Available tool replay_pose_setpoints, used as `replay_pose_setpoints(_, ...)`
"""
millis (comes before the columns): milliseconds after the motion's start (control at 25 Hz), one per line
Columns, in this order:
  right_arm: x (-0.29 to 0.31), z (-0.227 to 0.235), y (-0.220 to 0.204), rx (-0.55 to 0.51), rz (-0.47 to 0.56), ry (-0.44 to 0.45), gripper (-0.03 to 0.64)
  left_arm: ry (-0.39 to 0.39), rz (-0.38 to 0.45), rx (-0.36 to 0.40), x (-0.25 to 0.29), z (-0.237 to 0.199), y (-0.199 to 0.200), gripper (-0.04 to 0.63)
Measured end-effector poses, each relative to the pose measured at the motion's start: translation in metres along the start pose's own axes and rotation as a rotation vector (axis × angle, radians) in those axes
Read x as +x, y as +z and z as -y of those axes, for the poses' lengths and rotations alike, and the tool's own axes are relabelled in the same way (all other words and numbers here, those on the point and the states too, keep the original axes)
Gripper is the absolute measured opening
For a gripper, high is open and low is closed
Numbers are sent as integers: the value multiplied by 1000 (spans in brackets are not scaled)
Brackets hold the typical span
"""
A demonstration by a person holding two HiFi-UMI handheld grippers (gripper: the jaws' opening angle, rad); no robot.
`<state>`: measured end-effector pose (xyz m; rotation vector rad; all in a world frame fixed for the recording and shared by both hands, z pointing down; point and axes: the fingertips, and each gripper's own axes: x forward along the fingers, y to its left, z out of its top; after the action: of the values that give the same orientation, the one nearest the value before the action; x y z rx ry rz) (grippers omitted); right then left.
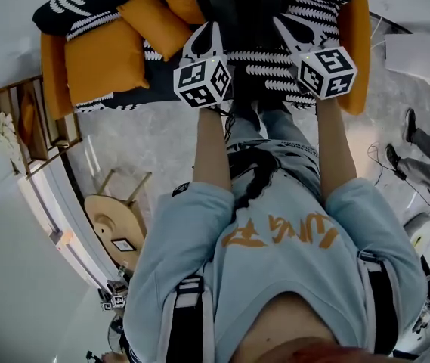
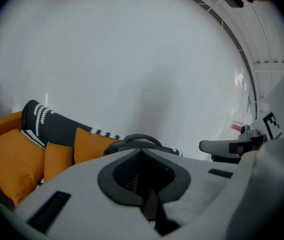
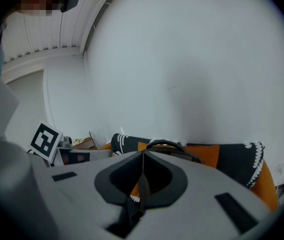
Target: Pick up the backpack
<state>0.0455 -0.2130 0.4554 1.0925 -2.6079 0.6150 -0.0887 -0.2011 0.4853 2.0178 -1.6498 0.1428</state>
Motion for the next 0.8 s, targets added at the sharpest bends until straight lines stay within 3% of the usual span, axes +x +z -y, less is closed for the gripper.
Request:
replay_pose_setpoints(360, 3, 36, -38, 51, -88, -27, 29, 21, -73, -47, 21, -4, -30, 23)
replay_pose_setpoints(800, 11, 72, -56, 82, -119, -79, 29, 79, -120, -69, 31, -37, -49, 23)
